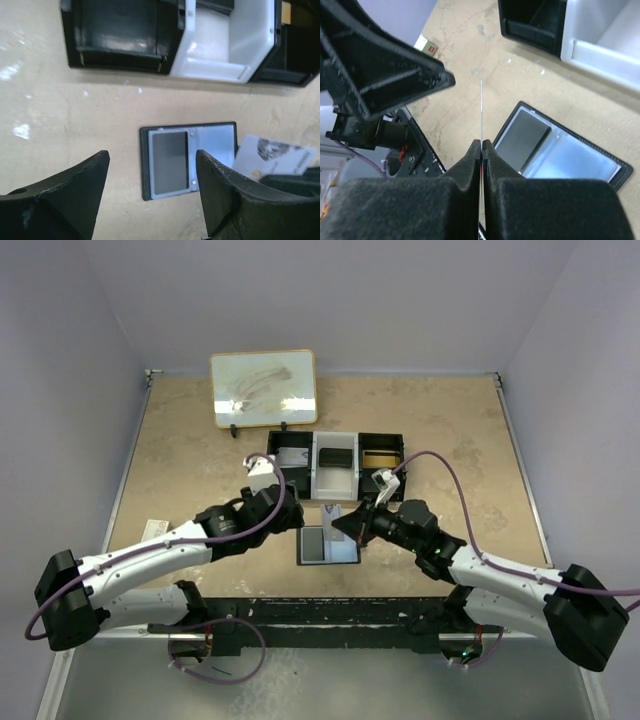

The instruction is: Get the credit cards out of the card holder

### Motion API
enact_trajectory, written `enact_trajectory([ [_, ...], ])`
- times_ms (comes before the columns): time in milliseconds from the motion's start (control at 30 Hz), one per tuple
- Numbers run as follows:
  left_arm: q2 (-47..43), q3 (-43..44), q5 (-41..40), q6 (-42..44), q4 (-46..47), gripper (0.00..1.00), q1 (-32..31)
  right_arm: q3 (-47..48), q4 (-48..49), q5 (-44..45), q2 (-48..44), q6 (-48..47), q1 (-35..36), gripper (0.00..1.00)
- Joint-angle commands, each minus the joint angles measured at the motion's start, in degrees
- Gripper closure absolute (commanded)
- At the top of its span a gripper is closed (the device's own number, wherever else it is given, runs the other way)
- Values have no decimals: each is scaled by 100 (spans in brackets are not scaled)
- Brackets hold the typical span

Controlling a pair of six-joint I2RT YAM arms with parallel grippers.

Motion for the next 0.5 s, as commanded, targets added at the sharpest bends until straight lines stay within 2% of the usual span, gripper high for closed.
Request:
enact_trajectory([
  [0, 161, 792, -529, 876, -1174, 31, 456, 89, 135, 242, -423, -864, 78, 100],
  [100, -15, 960, 46, 1376, -1174, 30, 1354, 205, 101, 269, -541, -1223, 132, 100],
  [267, -293, 1237, 452, 2112, -1348, 27, 2662, 701, -278, 462, -313, -2095, 319, 100],
  [333, -465, 1315, -15, 2292, -1492, 27, 2888, 1024, -433, 637, -127, -2464, 467, 100],
  [467, -1307, 1014, -1151, 2522, -1429, 27, 2900, 1566, -619, 1236, 268, -3359, 871, 100],
])
